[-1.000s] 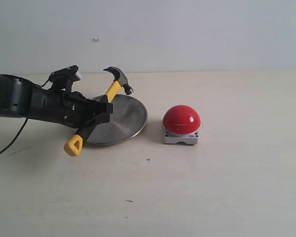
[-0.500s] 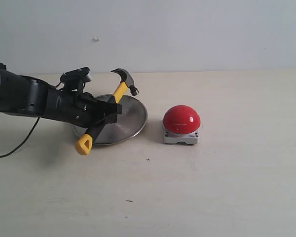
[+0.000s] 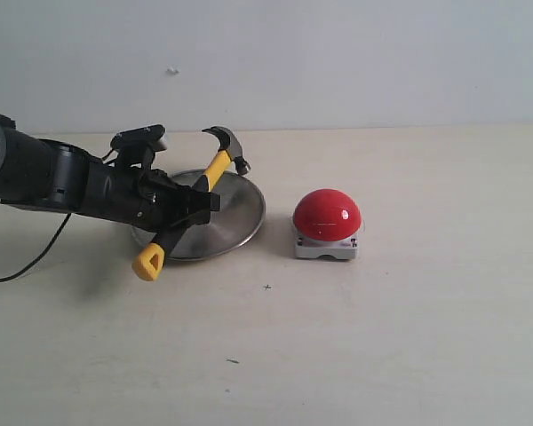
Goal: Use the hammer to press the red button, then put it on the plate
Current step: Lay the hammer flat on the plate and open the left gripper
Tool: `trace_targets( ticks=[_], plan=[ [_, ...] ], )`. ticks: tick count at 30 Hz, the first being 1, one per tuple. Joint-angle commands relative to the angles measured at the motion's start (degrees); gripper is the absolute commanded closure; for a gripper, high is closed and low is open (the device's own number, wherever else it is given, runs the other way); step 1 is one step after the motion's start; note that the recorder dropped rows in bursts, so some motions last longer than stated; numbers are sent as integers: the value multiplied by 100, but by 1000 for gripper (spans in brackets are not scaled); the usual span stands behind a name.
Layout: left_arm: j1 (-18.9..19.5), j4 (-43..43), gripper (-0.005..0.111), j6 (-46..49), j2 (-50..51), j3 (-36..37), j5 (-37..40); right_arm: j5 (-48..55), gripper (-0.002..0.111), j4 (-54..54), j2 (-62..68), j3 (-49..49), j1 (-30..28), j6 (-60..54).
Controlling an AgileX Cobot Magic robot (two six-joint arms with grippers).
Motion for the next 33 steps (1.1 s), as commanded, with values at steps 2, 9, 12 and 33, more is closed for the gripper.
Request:
trace_targets(
  ticks=[2, 9, 12, 33],
  plan=[
    [-6, -82, 107, 133, -73, -95, 84, -35, 108, -13, -17, 23, 5, -19],
    [-6, -82, 107, 133, 145, -95, 86, -35, 108, -13, -17, 23, 5, -19],
    [4, -82, 107, 133, 199, -95, 86, -35, 108, -13, -17, 23, 5, -19],
    [12, -82, 50, 151, 161, -95, -150, -35, 108, -13, -17, 23, 5, -19]
  ],
)
